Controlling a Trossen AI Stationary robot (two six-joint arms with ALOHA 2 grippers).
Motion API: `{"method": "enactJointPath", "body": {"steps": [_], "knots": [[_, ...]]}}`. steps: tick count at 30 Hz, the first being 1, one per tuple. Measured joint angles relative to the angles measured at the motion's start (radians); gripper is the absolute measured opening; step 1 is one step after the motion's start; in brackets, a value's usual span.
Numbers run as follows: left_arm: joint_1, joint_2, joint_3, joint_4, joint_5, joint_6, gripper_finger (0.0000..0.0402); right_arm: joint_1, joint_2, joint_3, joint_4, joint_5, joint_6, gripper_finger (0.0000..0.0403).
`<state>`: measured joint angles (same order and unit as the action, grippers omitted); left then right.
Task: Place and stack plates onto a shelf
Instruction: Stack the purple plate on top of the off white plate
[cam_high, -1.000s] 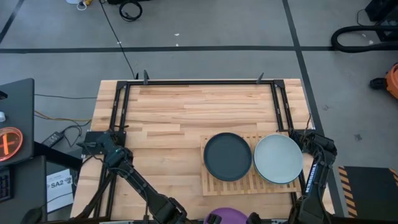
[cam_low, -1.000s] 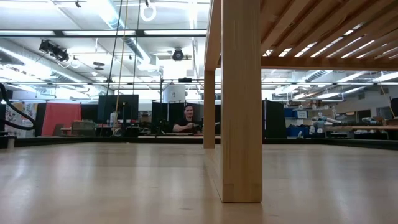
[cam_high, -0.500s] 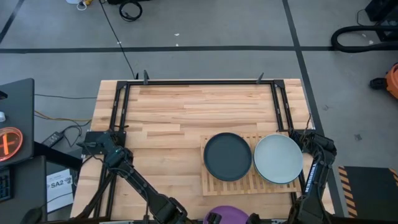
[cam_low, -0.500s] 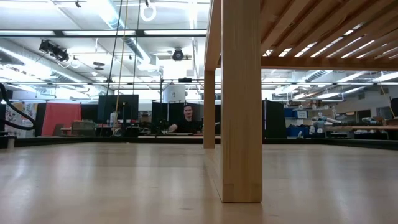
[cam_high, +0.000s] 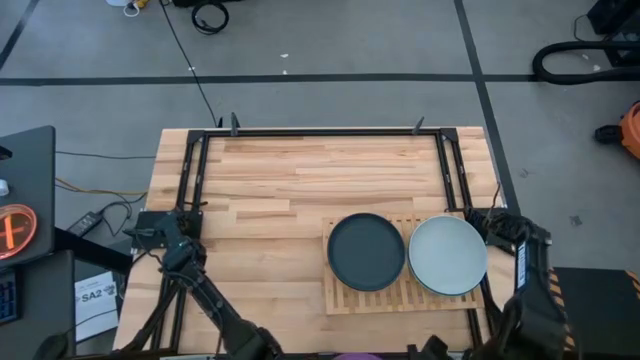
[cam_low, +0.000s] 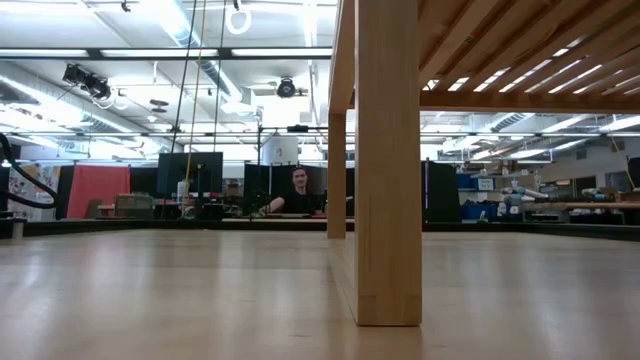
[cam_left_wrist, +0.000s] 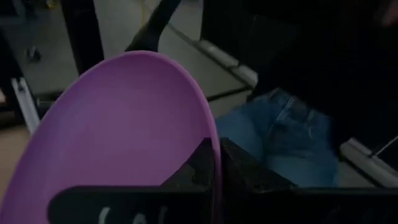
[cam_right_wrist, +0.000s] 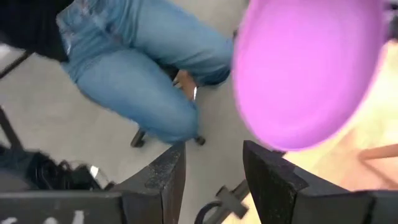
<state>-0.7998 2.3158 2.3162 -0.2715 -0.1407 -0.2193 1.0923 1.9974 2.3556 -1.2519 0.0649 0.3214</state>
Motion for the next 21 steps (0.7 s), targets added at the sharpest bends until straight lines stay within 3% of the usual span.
{"method": "enactJointPath", "body": {"steps": [6,12,17,21], "knots": [[-0.003,-0.011,0.001,0.010,-0.014,0.026,0.0019,0.000,-0.108,-0.030,-0.041,0.035,0.037,0.0164],[-0.013,-0.048,0.001,0.044,-0.066,0.225,0.0019,-0.001,-0.218,-0.030,-0.100,0.200,0.106,0.0164],[-0.012,-0.092,0.001,0.028,-0.206,0.429,0.0018,-0.009,-0.309,-0.030,-0.167,0.354,0.121,0.0164],[-0.010,-0.120,0.001,-0.063,-0.409,0.529,0.0018,-0.035,-0.372,-0.030,-0.280,0.453,0.228,0.0164]]}}
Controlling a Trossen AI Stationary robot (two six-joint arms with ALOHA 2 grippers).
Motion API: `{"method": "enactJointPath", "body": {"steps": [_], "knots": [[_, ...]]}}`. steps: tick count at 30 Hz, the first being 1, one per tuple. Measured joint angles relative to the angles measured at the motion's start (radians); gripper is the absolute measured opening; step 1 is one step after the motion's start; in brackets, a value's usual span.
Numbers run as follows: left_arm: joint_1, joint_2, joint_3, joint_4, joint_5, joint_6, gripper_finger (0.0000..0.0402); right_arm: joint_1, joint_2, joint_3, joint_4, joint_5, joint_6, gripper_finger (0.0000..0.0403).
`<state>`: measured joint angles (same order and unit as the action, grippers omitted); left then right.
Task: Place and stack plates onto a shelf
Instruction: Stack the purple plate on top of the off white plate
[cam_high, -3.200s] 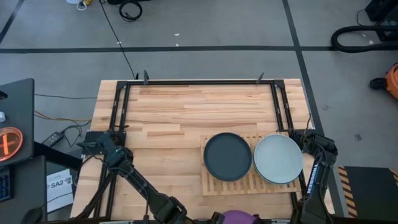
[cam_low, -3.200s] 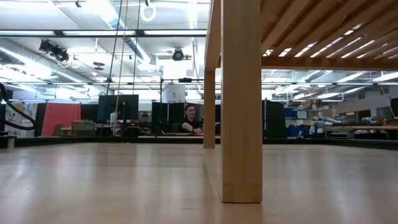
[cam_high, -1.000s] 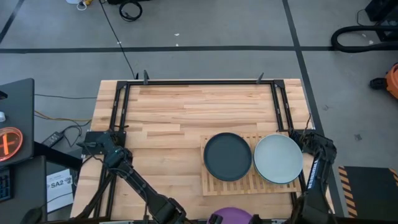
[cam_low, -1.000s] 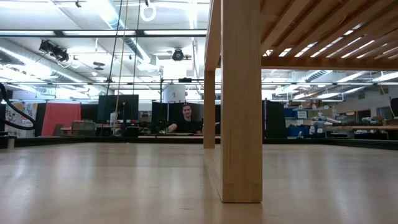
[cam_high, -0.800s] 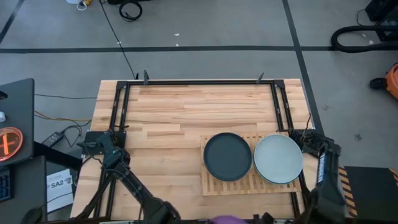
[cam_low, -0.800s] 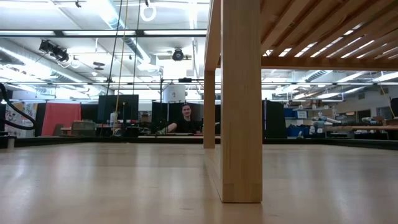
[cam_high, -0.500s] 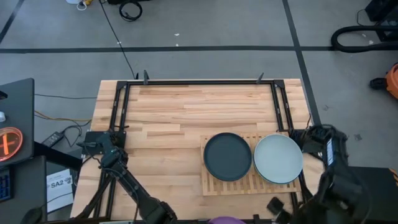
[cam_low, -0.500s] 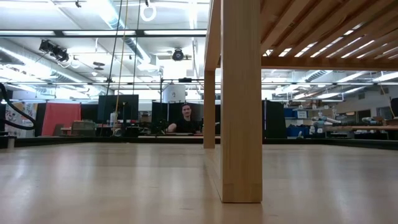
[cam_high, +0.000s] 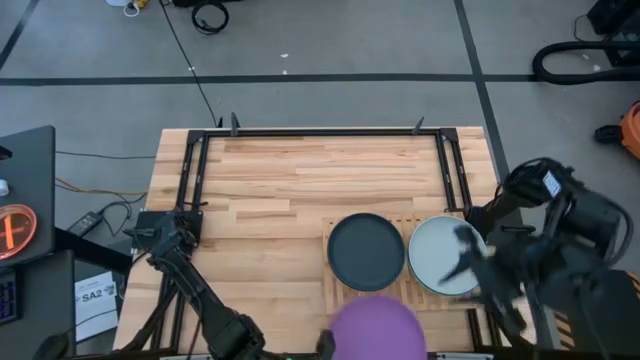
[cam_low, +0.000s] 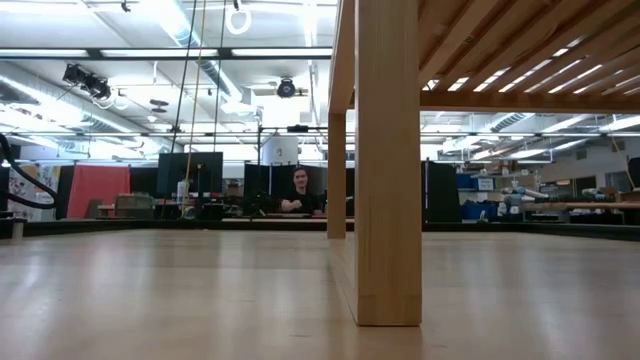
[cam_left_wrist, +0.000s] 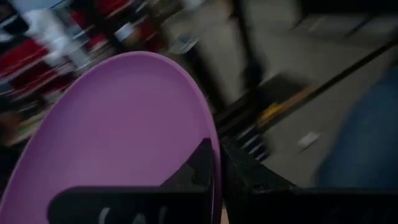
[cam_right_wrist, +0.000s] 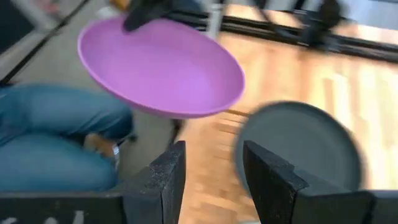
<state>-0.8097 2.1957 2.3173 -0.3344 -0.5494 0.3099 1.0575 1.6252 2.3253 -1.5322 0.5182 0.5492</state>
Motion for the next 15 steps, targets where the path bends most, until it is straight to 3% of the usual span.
{"method": "enactJointPath", "body": {"steps": [4,7,11,15], "knots": [[0.017,-0.004,0.001,-0.140,-0.232,0.027,0.0018,-0.042,-0.068,-0.025,-0.028,0.099,0.094,0.0164],[0.043,-0.003,0.001,-0.263,-0.330,-0.006,0.0018,-0.099,-0.124,-0.059,-0.009,0.145,0.155,0.0164],[0.089,-0.002,0.001,-0.372,-0.352,-0.114,0.0018,-0.174,-0.189,-0.124,-0.032,0.285,0.305,0.0164],[0.132,-0.002,0.001,-0.397,-0.322,-0.116,0.0018,-0.251,-0.228,-0.186,-0.032,0.286,0.373,0.0164]]}}
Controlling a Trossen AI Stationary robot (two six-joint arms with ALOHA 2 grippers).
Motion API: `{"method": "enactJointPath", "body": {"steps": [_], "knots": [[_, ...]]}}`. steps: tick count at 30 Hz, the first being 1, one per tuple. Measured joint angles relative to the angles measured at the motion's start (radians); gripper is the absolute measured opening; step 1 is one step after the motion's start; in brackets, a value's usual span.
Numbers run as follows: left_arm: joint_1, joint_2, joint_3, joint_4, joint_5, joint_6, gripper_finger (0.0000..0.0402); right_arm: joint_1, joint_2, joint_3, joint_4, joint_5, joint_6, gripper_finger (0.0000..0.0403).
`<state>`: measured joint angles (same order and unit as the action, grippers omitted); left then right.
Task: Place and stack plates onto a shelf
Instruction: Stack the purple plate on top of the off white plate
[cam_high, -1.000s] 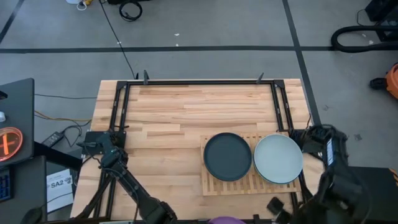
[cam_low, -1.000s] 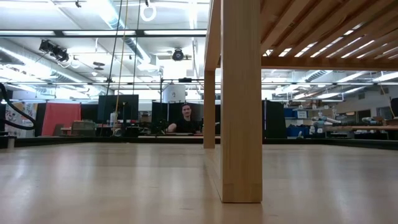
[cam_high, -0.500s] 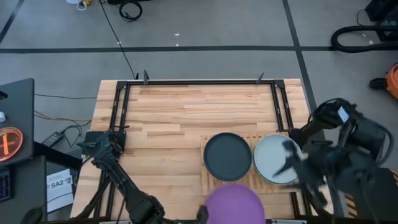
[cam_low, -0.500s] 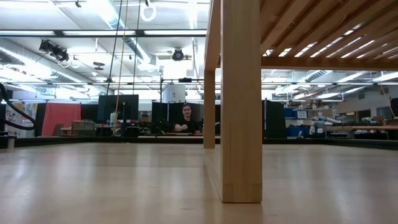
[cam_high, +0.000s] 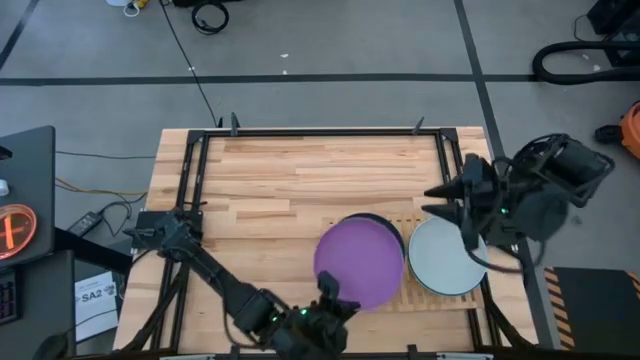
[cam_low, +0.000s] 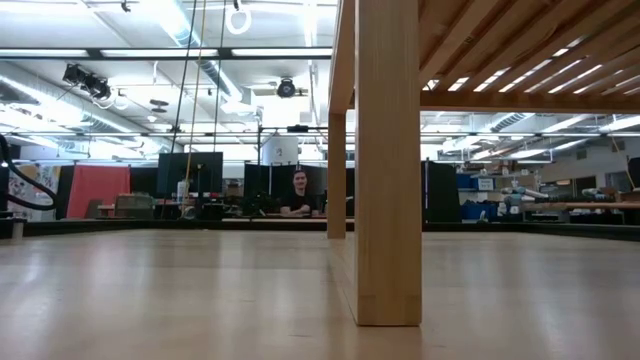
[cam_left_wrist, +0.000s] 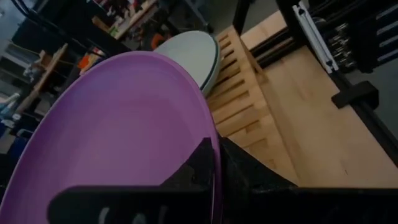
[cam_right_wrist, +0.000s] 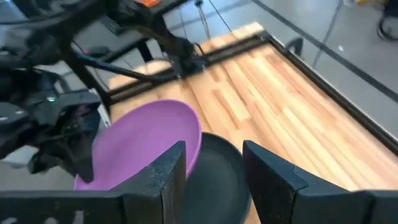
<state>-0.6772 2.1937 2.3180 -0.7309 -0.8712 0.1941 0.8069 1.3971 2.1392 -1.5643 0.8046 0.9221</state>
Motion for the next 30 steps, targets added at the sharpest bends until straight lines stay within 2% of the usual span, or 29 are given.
{"method": "enactJointPath", "body": {"steps": [6,21,30], "knots": [[0.058,0.000,0.000,0.003,0.063,0.000,0.0018,-0.088,0.000,-0.080,0.014,-0.152,-0.003,0.0164],[0.104,0.002,0.000,0.005,0.065,0.000,0.0018,-0.371,0.004,-0.218,0.001,-0.571,0.020,0.0164],[0.104,0.002,0.000,0.009,0.065,0.000,0.0018,-0.412,0.013,-0.218,0.043,-0.602,0.038,0.0164]]}}
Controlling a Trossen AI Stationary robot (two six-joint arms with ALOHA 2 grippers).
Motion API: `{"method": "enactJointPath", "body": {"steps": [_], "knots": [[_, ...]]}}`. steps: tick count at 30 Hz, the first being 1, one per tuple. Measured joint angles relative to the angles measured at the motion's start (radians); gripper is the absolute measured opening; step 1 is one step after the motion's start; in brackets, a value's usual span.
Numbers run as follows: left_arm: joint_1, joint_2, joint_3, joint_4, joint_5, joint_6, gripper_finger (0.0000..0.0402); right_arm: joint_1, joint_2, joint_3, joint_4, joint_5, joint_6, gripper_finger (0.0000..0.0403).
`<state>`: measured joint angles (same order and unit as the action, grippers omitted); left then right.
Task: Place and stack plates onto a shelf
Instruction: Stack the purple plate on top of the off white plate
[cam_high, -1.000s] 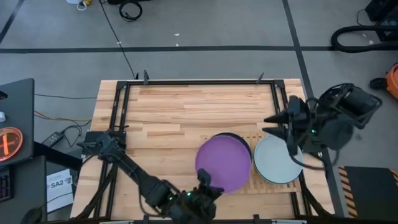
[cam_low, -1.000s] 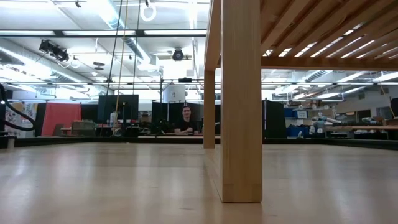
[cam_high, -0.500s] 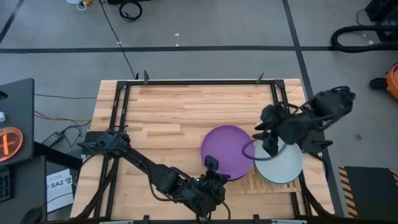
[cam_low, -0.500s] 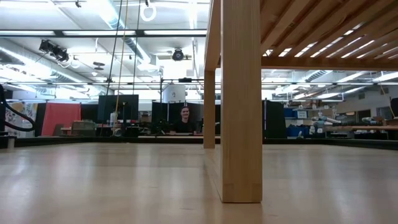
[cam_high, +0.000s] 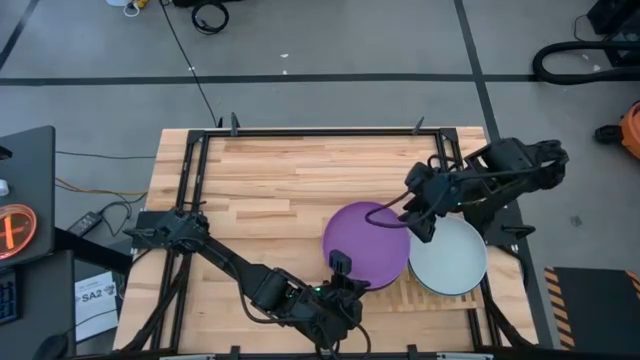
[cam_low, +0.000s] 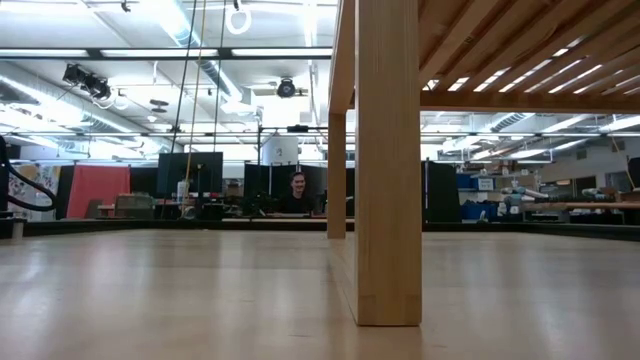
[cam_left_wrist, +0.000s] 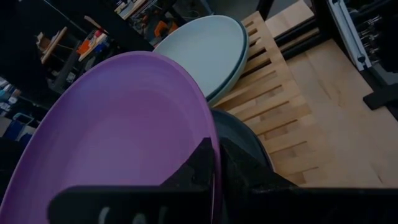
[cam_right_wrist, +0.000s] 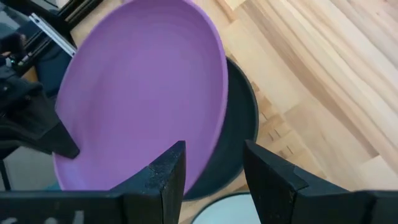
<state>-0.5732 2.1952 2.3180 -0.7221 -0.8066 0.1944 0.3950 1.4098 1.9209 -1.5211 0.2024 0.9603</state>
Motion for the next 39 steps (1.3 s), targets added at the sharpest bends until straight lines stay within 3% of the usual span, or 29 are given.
{"method": "enactJointPath", "body": {"steps": [9,13,24,34,39], "knots": [[0.001,0.000,0.000,0.005,-0.001,0.000,0.0018,-0.002,0.074,0.000,-0.001,-0.024,0.006,0.0161],[0.000,0.000,0.000,0.004,0.001,-0.001,0.0018,-0.018,0.099,0.000,-0.006,-0.085,-0.035,0.0149],[0.001,0.004,0.000,0.002,0.017,0.005,0.0036,-0.038,0.107,0.002,0.023,-0.087,-0.077,0.0022],[0.009,0.005,-0.001,0.017,0.067,0.000,0.0041,-0.055,0.102,0.002,0.011,-0.092,-0.118,0.0022],[0.017,0.005,-0.001,0.026,0.066,0.000,0.0067,-0.073,0.080,0.003,0.003,-0.099,-0.151,0.0021]]}}
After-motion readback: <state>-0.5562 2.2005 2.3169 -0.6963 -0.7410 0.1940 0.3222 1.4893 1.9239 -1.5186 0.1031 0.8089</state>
